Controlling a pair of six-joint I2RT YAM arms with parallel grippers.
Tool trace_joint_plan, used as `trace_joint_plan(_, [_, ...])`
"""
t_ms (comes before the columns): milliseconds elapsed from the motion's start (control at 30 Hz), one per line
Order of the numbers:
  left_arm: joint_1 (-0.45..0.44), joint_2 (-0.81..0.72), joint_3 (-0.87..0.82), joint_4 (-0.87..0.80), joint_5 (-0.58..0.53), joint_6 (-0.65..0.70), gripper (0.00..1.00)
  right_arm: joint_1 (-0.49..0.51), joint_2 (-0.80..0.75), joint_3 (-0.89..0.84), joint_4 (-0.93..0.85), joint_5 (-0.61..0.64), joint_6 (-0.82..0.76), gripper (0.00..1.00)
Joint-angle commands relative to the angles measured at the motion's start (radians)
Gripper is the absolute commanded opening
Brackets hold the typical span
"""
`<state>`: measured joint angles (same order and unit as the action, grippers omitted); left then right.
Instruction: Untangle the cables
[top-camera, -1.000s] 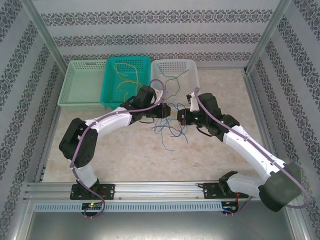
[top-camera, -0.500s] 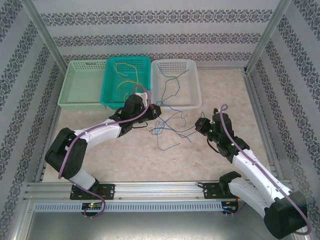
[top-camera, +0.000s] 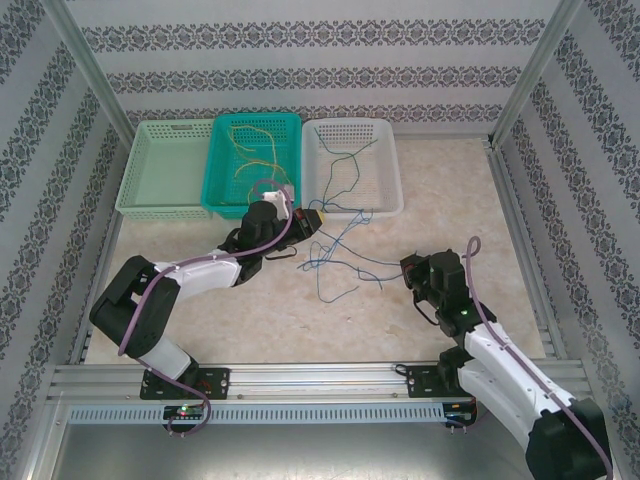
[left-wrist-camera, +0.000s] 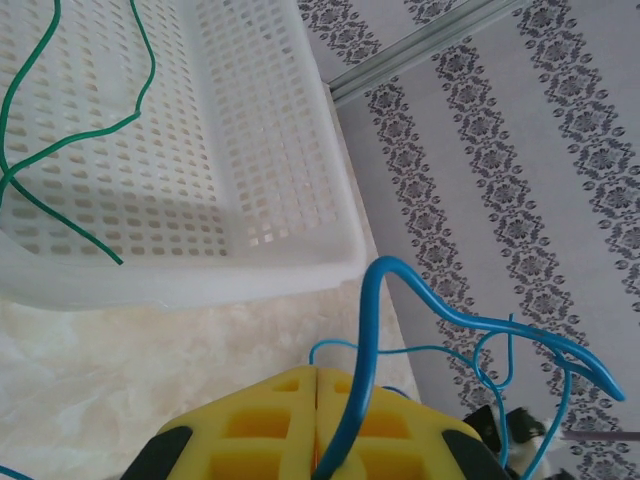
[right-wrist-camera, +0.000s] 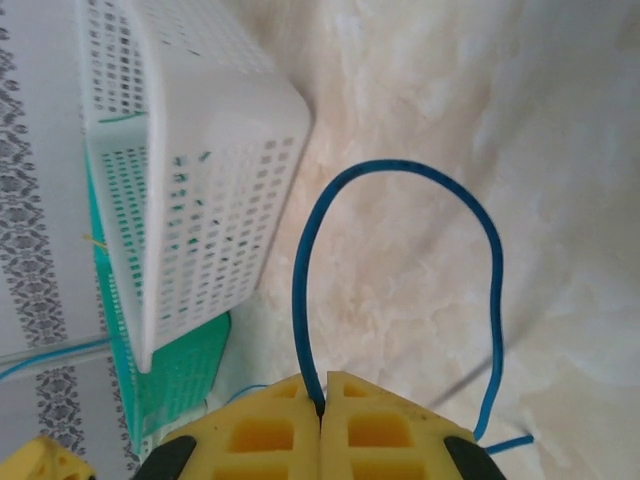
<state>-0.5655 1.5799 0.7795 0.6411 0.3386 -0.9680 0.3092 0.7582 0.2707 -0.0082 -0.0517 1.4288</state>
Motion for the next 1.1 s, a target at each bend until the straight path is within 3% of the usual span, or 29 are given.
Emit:
trace_joint_plan(0, [0.021,-0.024,0.008,0.143,-0.061,-0.027,0.0,-0.027,0.075,0.001,-0.091,0.015,-0.034,0.2])
trace_joint_plan(133, [0.021,-0.047,0.02,0.09,-0.044,0.013,0.0,-0.03,0.117,0.174,-0.205,-0.021,-0.268,0.56])
trace_joint_plan(233, [0.022,-0.087,0.035,0.0,-0.059,0.081,0.0,-0.031,0.121,0.312,-0.335,-0.003,-0.398,0.67])
trace_joint_plan(367, [0.022,-0.13,0.07,-0.141,-0.059,0.174,0.0,-0.022,0.086,0.371,-0.322,0.014,-0.441,0.61])
trace_joint_plan(500, [0.023,-0.151,0.093,-0.237,-0.062,0.231,0.0,0.06,0.08,0.413,-0.269,0.031,-0.556,0.51])
trace_joint_plan(667, [0.022,-0.143,0.117,-0.32,-0.075,0.252,0.0,0.159,0.122,0.505,-0.371,0.106,-0.7,0.52])
trace_joint_plan(1067, [0.02,-0.122,0.149,-0.37,-0.103,0.246,0.0,0.34,0.235,0.537,-0.13,-0.002,-0.762,0.47])
